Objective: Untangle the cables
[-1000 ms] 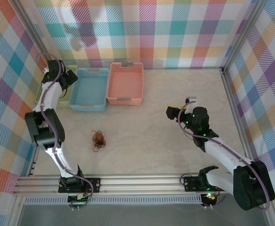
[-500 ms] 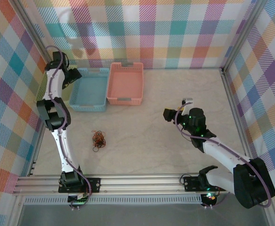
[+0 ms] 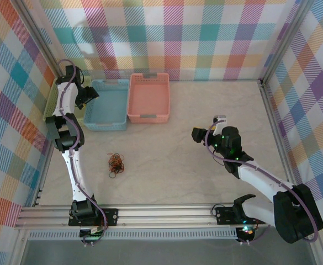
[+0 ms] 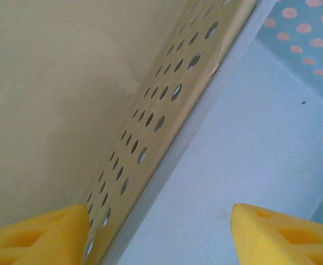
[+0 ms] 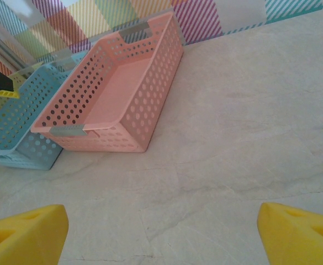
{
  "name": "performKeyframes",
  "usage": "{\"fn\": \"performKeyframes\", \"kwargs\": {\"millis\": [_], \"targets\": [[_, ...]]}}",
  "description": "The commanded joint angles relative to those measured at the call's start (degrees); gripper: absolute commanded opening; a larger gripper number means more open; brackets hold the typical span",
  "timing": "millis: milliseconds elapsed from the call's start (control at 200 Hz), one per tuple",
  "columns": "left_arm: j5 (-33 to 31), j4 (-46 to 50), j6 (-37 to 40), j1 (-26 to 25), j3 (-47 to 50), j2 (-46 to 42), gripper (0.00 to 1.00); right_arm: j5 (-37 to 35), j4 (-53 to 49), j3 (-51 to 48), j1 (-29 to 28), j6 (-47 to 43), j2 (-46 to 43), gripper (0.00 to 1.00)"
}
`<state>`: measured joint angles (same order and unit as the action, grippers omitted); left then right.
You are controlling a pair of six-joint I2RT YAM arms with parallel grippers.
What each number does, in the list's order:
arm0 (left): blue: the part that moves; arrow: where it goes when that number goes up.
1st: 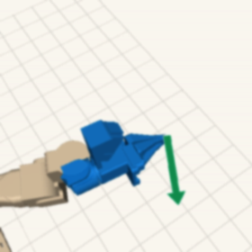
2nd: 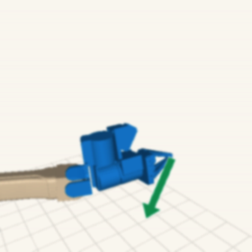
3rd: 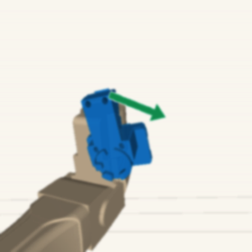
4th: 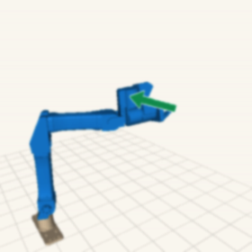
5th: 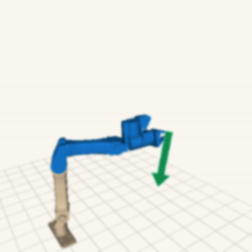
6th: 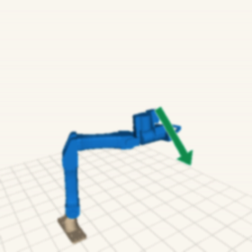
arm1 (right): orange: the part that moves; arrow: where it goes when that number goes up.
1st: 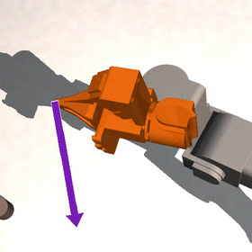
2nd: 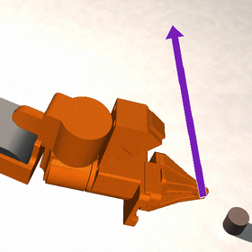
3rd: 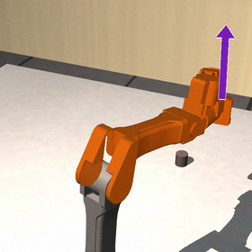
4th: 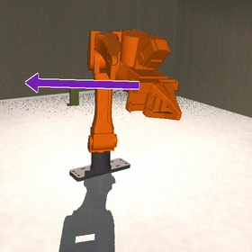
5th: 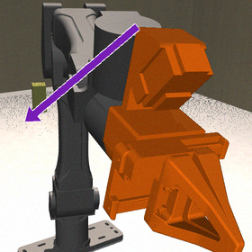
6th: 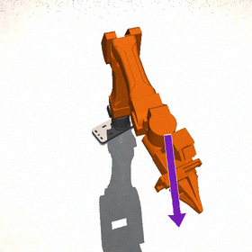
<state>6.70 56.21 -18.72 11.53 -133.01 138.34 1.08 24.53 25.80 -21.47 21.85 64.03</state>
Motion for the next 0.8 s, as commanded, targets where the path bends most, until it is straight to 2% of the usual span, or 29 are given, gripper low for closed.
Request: {"fn": "performKeyframes", "kwargs": {"millis": [0,145,415,630,795], "targets": [[1.75,2.56,0.2,-0.71,0.05,0.7,0.68,-0.29,1.24,-0.07,-0.5,0.52,0.39,0.89],[-0.55,4.57,1.94,-2.75,-0.91,1.66,0.63,-0.36,0.78,0.13,-0.61,0.48,0.36,0.89],[-3.77,7.21,6.14,-7.99,-2.47,1.12,0.4,-0.47,0.26,0.72,-0.59,0.08,1.64,0.89],[-4.15,7.6,8.24,-12.73,-2.51,1.2,0.21,-0.63,0.32,0.72,-0.59,0.05,2.32,0.89],[-3.84,7.83,7.65,-16.57,-2.37,1.2,0.1,-0.91,0.51,0.81,-0.59,0.04,3.33,0.89]]}}
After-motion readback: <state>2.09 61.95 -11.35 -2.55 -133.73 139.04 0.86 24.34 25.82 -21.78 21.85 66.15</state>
